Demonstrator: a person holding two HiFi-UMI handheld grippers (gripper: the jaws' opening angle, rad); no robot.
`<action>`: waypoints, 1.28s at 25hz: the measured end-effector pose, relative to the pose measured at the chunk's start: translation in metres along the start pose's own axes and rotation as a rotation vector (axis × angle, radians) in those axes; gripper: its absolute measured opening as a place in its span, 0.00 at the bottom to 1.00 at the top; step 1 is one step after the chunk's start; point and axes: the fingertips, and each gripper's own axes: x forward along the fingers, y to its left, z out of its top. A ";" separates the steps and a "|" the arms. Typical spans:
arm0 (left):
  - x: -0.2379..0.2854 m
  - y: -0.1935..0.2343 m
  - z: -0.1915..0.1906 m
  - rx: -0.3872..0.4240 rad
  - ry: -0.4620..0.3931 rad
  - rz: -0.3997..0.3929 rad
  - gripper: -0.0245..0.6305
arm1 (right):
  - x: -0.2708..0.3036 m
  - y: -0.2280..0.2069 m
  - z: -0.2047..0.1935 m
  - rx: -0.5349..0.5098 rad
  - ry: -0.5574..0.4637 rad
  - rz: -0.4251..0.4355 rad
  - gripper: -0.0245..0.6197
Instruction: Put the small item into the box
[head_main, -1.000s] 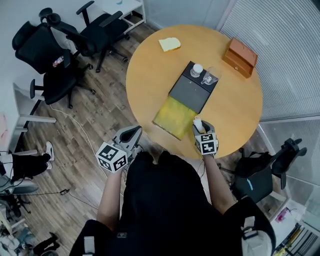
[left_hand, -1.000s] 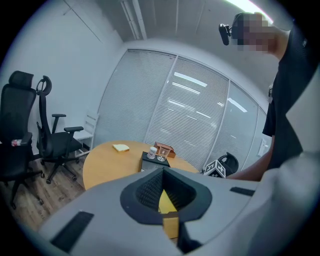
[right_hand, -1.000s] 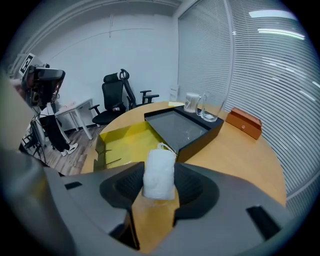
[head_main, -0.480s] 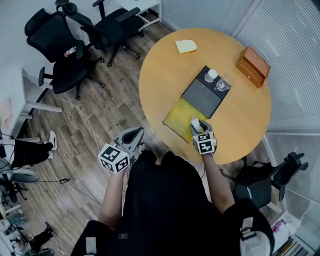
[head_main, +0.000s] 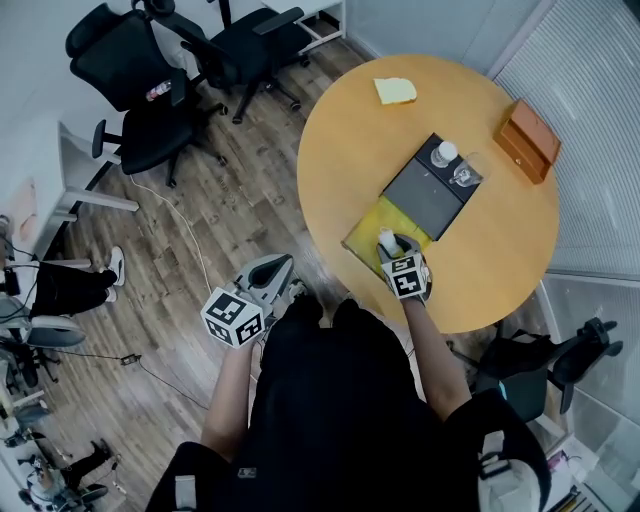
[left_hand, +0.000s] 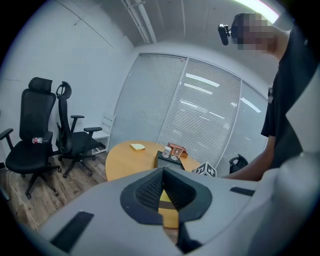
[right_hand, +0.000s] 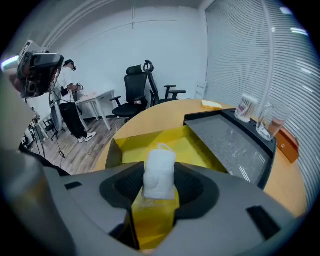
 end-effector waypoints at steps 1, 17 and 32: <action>-0.001 0.000 0.000 0.000 0.000 0.003 0.05 | 0.003 0.001 0.000 -0.002 0.008 0.003 0.32; 0.003 0.006 0.001 -0.006 0.014 0.011 0.05 | 0.031 0.009 -0.004 -0.076 0.104 0.034 0.32; 0.017 0.001 0.009 0.008 0.003 -0.020 0.05 | 0.016 -0.002 0.007 0.007 0.011 0.020 0.35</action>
